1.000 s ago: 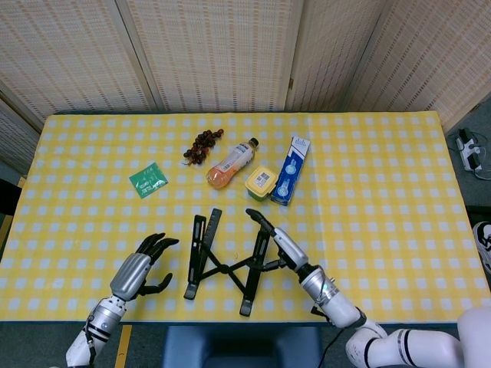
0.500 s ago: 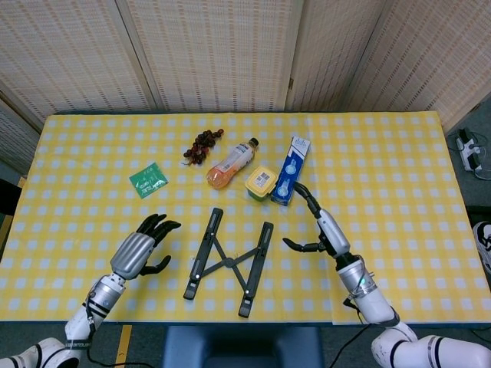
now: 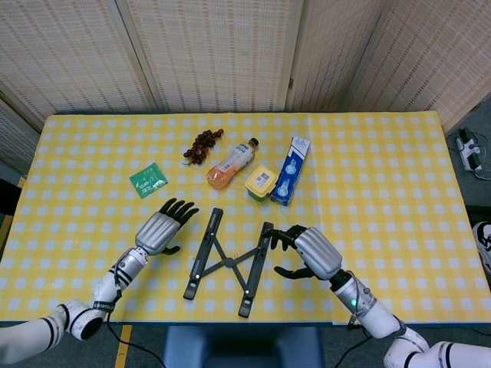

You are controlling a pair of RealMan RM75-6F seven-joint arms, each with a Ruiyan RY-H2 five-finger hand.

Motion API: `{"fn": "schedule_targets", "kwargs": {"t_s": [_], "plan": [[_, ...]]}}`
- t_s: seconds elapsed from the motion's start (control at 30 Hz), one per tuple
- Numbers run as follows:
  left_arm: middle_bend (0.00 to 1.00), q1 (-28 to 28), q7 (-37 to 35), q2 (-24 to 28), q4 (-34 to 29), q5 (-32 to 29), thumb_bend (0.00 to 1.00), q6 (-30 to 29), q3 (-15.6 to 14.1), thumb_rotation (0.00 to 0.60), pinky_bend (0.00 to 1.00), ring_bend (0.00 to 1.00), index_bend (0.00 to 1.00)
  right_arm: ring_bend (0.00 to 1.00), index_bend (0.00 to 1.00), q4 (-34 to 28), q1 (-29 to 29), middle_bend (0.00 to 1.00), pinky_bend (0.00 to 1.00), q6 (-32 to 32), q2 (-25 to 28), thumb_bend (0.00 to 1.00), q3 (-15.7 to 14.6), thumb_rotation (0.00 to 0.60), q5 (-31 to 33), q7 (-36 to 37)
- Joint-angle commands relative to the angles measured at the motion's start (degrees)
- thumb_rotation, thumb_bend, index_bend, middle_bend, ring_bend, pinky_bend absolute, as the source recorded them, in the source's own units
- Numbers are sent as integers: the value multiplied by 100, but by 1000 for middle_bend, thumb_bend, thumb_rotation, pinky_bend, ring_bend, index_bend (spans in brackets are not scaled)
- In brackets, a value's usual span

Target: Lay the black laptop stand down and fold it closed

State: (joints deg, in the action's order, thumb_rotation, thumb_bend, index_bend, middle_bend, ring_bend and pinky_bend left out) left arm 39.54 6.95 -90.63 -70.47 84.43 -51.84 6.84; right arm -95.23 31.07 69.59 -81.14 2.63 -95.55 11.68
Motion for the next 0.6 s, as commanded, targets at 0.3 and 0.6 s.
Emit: {"fn": "schedule_targets", "kwargs": {"t_s": [0.3, 0.6], "plan": [[52, 460, -270, -843, 962, 109, 187, 22, 21, 600, 0, 0, 48, 774, 452, 593, 328, 719, 758, -921, -710, 248, -95, 600, 267, -2036], [52, 664, -420, -1185, 1423, 63, 187, 12, 61, 600, 0, 0, 46, 817, 467, 1280, 345, 764, 798, -831, -1228, 246, -192, 600, 146, -2497]]}}
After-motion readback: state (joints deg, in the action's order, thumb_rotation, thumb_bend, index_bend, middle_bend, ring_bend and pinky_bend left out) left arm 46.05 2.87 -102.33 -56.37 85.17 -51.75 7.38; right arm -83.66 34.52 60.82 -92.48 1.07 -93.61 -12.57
